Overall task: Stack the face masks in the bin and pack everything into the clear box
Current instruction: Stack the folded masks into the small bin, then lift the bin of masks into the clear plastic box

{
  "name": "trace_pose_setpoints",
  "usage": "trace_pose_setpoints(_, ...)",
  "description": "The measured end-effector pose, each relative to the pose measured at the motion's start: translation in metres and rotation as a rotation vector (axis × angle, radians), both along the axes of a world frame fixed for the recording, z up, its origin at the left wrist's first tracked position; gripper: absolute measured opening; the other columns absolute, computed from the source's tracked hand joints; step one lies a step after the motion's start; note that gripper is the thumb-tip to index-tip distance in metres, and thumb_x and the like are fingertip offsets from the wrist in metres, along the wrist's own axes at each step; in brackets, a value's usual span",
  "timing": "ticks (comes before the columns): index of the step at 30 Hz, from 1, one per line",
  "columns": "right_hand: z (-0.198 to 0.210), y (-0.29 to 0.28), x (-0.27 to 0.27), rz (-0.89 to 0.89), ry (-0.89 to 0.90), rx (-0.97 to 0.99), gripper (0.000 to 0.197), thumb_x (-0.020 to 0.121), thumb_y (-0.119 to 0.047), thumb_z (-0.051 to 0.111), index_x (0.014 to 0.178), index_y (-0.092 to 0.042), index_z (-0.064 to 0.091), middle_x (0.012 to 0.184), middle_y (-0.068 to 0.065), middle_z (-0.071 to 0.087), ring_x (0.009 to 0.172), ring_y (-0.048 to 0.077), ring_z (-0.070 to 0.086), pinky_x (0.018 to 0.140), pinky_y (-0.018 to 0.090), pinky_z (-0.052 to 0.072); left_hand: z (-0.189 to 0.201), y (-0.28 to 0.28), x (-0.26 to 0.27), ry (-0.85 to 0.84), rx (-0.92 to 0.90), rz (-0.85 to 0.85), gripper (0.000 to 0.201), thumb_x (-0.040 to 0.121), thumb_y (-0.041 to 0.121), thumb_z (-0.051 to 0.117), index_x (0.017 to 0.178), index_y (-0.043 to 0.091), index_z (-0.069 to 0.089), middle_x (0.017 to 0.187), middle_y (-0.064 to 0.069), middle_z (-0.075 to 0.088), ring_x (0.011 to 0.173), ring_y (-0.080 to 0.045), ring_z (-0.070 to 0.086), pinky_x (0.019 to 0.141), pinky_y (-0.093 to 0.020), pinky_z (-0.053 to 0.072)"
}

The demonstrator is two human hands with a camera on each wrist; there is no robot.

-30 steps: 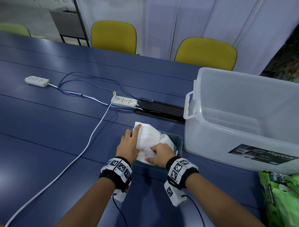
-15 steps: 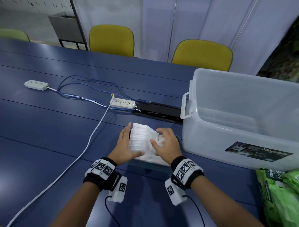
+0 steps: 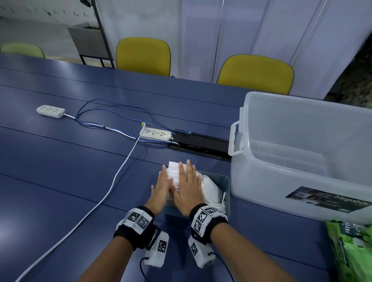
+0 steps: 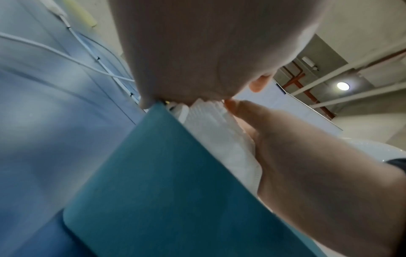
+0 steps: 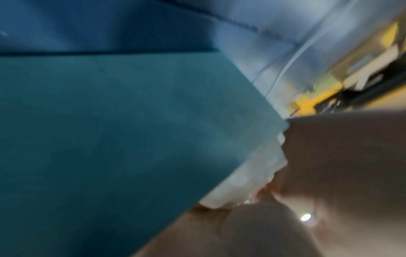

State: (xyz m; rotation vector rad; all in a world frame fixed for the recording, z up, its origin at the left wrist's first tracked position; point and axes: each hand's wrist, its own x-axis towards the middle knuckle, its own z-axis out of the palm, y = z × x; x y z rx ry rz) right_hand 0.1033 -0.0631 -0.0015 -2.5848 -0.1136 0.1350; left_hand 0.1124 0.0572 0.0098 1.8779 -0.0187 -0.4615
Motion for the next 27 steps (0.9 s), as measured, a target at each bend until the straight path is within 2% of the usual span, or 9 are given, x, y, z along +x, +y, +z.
trace_pose_setpoints(3,0.018,-0.010,0.010,0.006,0.176,0.175,0.073,0.094,-0.060,0.018,0.153,-0.021,-0.001,0.159,0.002,-0.018,0.147,0.020,-0.015,0.117,0.043,-0.008,0.012,-0.004,0.001,-0.032,0.018,-0.095,0.086,0.066,0.077,0.013,0.140,0.042,-0.015,0.149,0.023,-0.011,0.142,-0.001,-0.010,0.116,-0.039,-0.015)
trace_pose_setpoints(5,0.034,-0.024,0.012,-0.017,0.249,0.445,0.063,0.101,-0.042,0.036,0.153,-0.020,0.008,0.161,-0.002,-0.002,0.148,0.015,-0.005,0.118,0.035,-0.003,0.016,-0.001,0.003,-0.020,-0.057,-0.105,0.088,0.067,0.082,0.018,0.140,0.044,-0.012,0.147,0.026,-0.008,0.141,0.001,-0.005,0.119,-0.039,-0.006)
trace_pose_setpoints(8,0.050,-0.056,-0.003,-0.168,0.028,0.592,0.050,0.096,-0.017,0.053,0.143,-0.014,0.040,0.147,-0.004,0.041,0.138,0.012,0.035,0.112,0.020,0.024,-0.019,0.017,0.018,0.031,-0.136,0.023,0.090,0.073,0.088,0.027,0.149,0.040,0.015,0.155,0.017,0.017,0.141,-0.005,0.021,0.119,-0.042,0.013)
trace_pose_setpoints(10,0.046,-0.079,-0.018,-0.339,-0.148,0.387,0.035,0.088,-0.009,0.056,0.123,-0.013,0.059,0.122,0.002,0.061,0.115,0.019,0.056,0.101,0.030,0.041,-0.060,0.032,0.027,0.084,-0.168,0.146,0.091,0.074,0.087,0.036,0.145,0.030,0.033,0.151,0.004,0.036,0.138,-0.012,0.034,0.117,-0.045,0.022)
trace_pose_setpoints(12,0.040,-0.098,-0.035,-0.395,-0.116,0.106,0.031,0.088,-0.014,0.055,0.119,-0.014,0.057,0.110,0.006,0.060,0.102,0.025,0.058,0.089,0.035,0.047,-0.037,0.024,0.019,0.147,-0.185,0.225,0.081,0.083,0.077,0.036,0.134,0.016,0.051,0.137,-0.006,0.054,0.127,-0.019,0.050,0.111,-0.041,0.033)
trace_pose_setpoints(15,0.023,-0.115,-0.053,-0.427,0.173,-0.052,0.040,0.095,-0.032,0.048,0.130,-0.013,0.041,0.119,0.010,0.058,0.106,0.031,0.058,0.088,0.036,0.048,-0.002,0.004,0.006,0.205,-0.156,0.186,0.053,0.099,0.051,0.029,0.100,0.017,0.069,0.099,-0.004,0.071,0.095,-0.017,0.065,0.088,-0.033,0.046)
trace_pose_setpoints(18,0.014,-0.113,-0.054,-0.410,0.374,0.052,0.031,0.098,-0.029,0.041,0.116,-0.005,0.048,0.119,0.019,0.061,0.099,0.037,0.064,0.086,0.046,0.053,0.002,-0.002,0.002,0.205,-0.177,0.223,0.049,0.098,0.050,0.033,0.102,0.017,0.069,0.103,-0.004,0.071,0.100,-0.020,0.064,0.091,-0.034,0.044)
trace_pose_setpoints(22,0.029,-0.103,-0.055,-0.358,0.371,0.100,0.013,0.098,-0.015,0.037,0.097,-0.006,0.047,0.116,0.021,0.059,0.096,0.037,0.065,0.076,0.046,0.057,0.006,-0.003,0.000,0.145,-0.237,0.294,0.060,0.093,0.057,0.038,0.131,0.014,0.055,0.127,-0.002,0.059,0.121,-0.020,0.053,0.108,-0.036,0.035)
trace_pose_setpoints(27,0.072,-0.106,-0.071,-0.269,0.159,0.043,0.020,0.098,-0.018,0.037,0.079,-0.013,0.039,0.106,0.021,0.064,0.094,0.035,0.060,0.077,0.037,0.045,0.047,0.006,-0.014,-0.025,-0.379,0.295,0.051,0.090,0.059,0.041,0.108,0.019,0.067,0.111,-0.003,0.068,0.104,-0.017,0.061,0.097,-0.036,0.041)
